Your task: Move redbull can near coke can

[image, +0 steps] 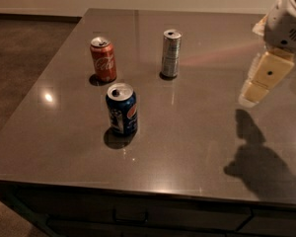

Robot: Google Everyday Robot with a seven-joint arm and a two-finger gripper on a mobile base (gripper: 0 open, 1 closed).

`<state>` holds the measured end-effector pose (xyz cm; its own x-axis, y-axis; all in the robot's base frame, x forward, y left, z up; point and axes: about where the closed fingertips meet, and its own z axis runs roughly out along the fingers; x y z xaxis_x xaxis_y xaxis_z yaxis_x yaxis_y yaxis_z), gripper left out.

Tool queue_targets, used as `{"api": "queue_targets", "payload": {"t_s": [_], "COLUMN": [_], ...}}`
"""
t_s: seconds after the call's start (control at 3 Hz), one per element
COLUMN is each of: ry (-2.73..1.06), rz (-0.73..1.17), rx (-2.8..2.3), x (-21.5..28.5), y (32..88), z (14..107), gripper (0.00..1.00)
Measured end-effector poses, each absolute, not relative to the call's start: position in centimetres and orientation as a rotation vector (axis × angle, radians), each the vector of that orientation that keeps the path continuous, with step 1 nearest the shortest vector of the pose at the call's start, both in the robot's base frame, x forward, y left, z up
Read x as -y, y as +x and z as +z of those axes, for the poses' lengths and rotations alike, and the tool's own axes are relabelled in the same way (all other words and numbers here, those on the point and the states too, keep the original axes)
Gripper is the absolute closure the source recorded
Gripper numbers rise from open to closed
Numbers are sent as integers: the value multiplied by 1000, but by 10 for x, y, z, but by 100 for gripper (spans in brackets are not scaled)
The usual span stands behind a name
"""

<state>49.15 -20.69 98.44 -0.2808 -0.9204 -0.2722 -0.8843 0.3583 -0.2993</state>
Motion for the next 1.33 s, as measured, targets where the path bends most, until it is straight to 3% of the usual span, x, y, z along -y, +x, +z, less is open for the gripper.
{"api": "queue_targets", "payload": {"t_s": [1.33], "ry": [-1317], "rz": [102], "rx": [-2109], "x": [163], "y": [643], "z": [972], "gripper": [0]}}
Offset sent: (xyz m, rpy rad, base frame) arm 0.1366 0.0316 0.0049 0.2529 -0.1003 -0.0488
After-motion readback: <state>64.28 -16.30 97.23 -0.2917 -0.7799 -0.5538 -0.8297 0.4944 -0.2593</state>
